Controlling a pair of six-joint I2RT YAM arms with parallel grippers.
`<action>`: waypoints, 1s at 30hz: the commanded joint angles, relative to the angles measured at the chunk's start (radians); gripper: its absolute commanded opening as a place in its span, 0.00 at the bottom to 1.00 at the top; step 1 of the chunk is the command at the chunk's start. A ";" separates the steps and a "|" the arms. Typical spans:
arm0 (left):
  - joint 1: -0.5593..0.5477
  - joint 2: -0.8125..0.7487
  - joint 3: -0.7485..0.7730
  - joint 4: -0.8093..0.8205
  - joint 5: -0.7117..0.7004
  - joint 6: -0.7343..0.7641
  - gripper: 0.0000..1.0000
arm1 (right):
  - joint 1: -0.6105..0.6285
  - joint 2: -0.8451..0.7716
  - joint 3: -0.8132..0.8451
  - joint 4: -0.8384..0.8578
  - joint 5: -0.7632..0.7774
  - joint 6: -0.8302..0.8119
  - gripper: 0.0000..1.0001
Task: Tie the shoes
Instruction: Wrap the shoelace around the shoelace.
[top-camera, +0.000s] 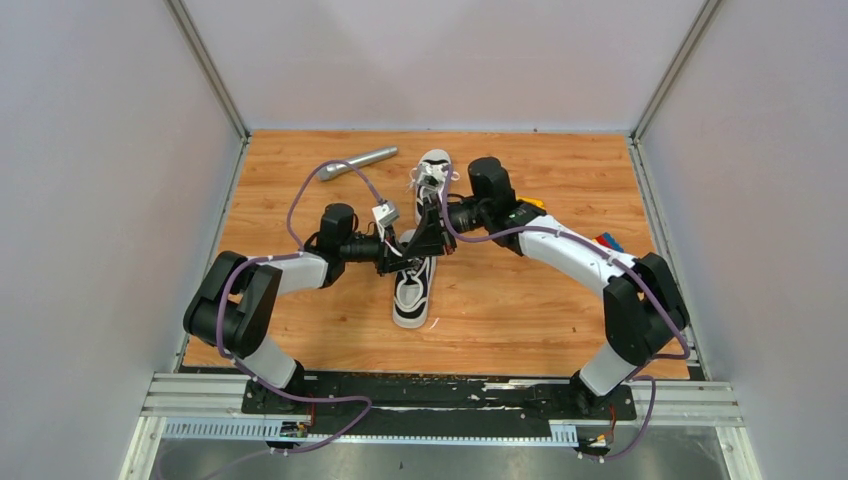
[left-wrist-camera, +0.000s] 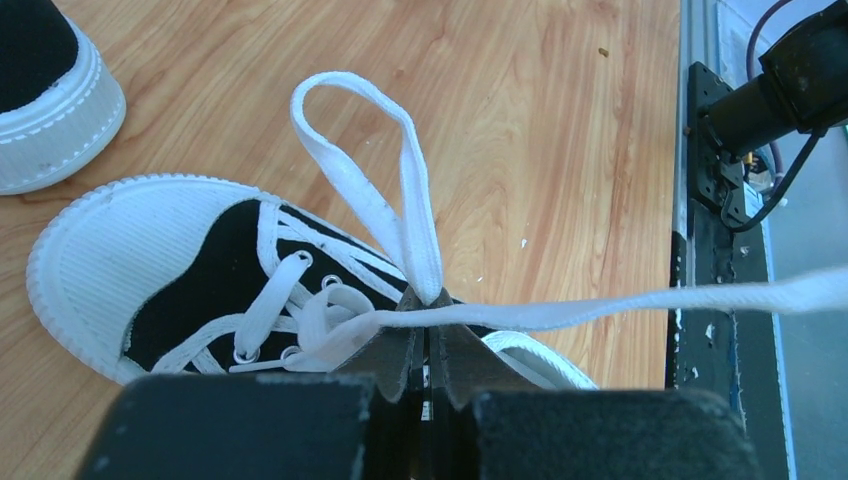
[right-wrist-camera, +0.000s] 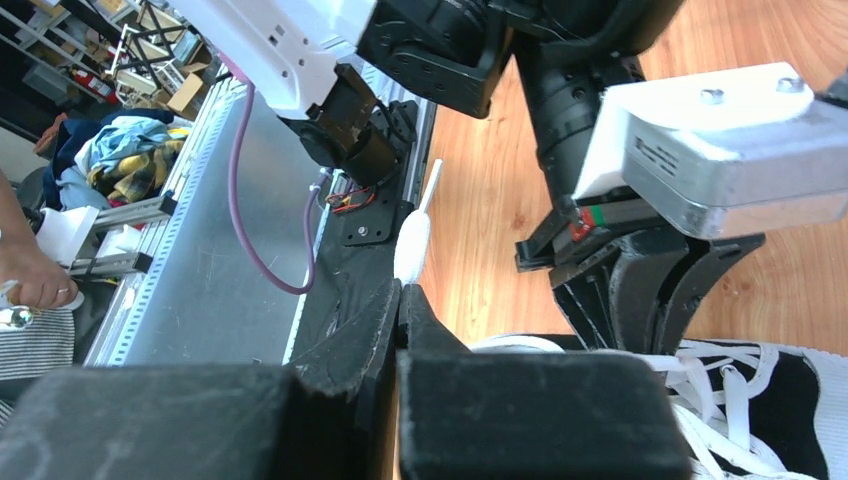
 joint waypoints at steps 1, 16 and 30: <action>0.004 -0.007 0.053 -0.068 0.025 0.070 0.00 | -0.008 -0.070 0.049 -0.126 -0.040 -0.111 0.00; 0.016 -0.022 0.099 -0.217 -0.018 0.135 0.00 | -0.053 -0.156 -0.040 -0.389 -0.008 -0.519 0.00; 0.034 -0.004 0.054 -0.069 -0.004 -0.064 0.00 | -0.047 -0.194 -0.092 -0.536 0.042 -0.796 0.00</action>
